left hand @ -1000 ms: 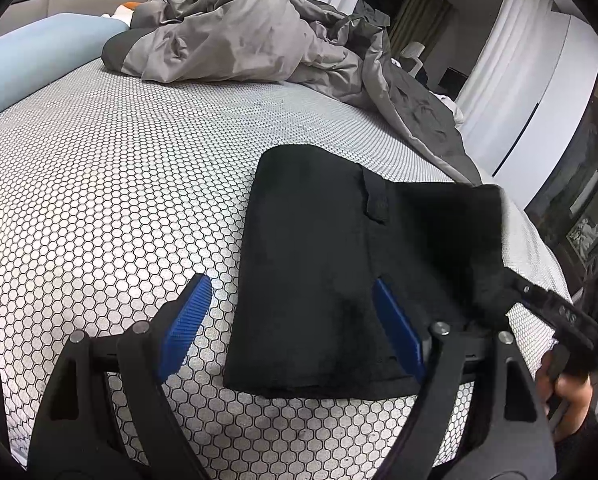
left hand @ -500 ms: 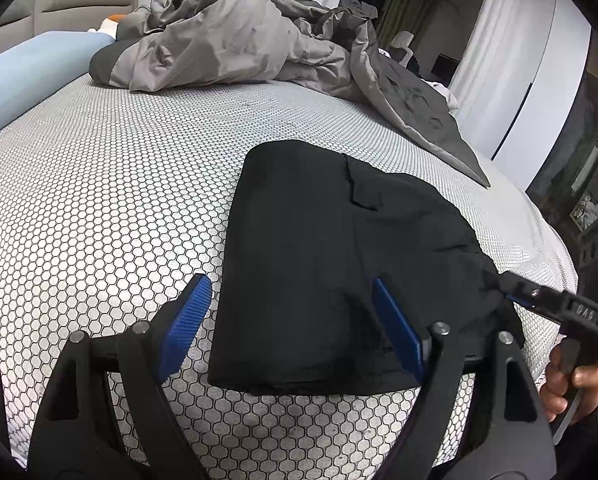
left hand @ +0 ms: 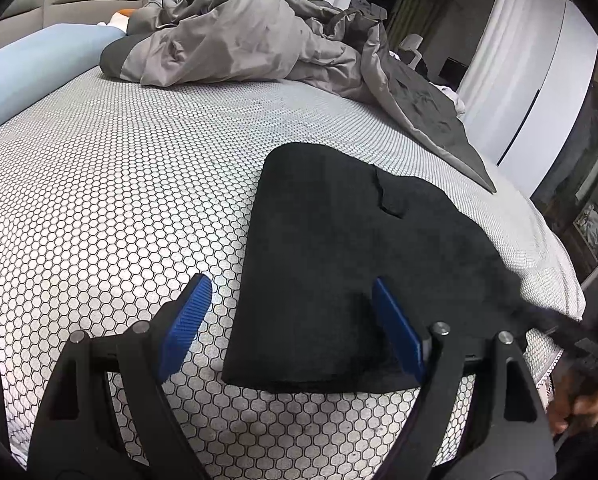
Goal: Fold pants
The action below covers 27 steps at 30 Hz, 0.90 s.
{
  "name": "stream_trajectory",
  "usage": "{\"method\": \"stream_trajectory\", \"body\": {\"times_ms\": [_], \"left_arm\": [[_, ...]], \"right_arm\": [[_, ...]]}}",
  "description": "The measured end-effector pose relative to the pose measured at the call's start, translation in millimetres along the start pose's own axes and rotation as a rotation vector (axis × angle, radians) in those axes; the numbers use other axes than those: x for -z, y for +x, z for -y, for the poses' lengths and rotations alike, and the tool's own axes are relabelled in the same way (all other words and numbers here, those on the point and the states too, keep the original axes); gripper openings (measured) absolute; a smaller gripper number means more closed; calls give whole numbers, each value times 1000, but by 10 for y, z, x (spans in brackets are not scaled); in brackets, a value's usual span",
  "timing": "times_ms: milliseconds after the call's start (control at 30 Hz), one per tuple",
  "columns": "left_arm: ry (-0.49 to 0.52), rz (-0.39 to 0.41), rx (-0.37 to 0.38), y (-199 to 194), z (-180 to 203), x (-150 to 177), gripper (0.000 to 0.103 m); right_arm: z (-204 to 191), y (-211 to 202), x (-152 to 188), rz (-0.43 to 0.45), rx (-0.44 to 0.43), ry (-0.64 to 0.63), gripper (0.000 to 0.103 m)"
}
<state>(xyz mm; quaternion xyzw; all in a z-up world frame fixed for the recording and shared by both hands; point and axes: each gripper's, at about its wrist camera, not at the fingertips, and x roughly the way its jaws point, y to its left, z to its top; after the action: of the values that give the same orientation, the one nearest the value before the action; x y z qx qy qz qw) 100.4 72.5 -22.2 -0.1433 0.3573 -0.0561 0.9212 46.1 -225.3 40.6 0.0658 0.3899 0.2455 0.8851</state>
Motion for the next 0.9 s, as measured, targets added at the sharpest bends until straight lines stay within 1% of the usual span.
{"method": "stream_trajectory", "body": {"times_ms": [33,67,100,133,167,200,233,267,333,433,533,567,667,767,833,867,900], "left_arm": [[2,-2,-2,6,5,0,80],[3,-5,-4,18,18,-7,80],[6,-9,-6,31,31,-7,80],[11,-13,-8,43,45,-4,80],[17,-17,-11,54,55,-1,80],[30,-26,-25,78,71,8,80],[41,-34,-40,101,78,16,80],[48,-42,-53,122,82,25,81],[66,-69,-79,184,79,50,83],[82,-93,-110,246,62,75,87],[71,-90,-98,239,43,65,87],[67,-90,-94,239,34,66,87],[53,-94,-85,236,9,72,87],[49,-91,-82,233,-1,66,87],[48,-83,-86,223,-1,63,87],[46,-81,-85,217,-1,59,87],[43,-79,-84,212,-8,57,87]], "right_arm": [[44,129,52,-67,41,1,42],[82,205,72,-105,41,13,45],[113,219,83,-115,25,32,48],[141,179,80,-100,0,52,51],[165,114,61,-76,-32,71,57],[188,63,54,-51,-50,86,69],[241,-14,51,-12,-57,109,74],[274,-46,53,8,-47,125,76],[371,-54,78,12,-35,172,76],[514,33,116,-22,-87,256,75],[608,126,79,-34,-141,303,75],[600,117,85,-37,-146,304,75],[586,231,-9,-54,-134,315,75],[533,430,-89,-87,-108,293,75],[483,527,-150,-91,-82,268,70],[463,534,-167,-86,-67,258,64],[453,535,-179,-81,-65,257,61]]}}
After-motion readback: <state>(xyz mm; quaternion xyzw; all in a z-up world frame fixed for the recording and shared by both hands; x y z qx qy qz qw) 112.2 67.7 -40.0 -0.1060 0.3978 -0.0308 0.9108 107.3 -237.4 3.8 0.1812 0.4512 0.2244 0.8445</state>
